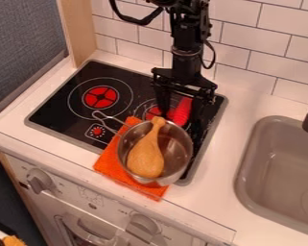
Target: Take the orange fork and put it on the right burner
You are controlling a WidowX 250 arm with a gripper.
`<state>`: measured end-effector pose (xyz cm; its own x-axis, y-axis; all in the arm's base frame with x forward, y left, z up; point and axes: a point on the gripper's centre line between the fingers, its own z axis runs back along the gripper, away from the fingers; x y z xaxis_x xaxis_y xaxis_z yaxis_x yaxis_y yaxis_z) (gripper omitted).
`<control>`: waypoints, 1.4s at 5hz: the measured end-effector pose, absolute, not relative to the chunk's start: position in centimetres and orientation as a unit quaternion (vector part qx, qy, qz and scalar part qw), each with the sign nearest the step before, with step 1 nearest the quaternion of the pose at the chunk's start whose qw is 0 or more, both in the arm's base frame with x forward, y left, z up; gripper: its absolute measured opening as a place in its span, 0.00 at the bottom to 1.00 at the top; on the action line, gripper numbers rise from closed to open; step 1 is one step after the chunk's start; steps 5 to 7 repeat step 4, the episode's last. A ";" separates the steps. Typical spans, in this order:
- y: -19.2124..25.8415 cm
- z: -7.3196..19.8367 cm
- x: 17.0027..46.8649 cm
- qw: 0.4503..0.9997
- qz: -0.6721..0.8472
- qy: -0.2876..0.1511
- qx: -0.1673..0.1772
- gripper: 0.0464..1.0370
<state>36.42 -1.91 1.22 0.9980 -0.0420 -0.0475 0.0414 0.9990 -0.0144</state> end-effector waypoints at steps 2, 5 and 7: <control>-1.1 7.0 34.5 0.998 -0.066 -0.001 0.010 0.96; -0.4 7.8 33.2 0.998 -0.063 -0.019 -0.008 0.96; -0.4 7.8 33.2 0.998 -0.063 -0.019 -0.008 0.96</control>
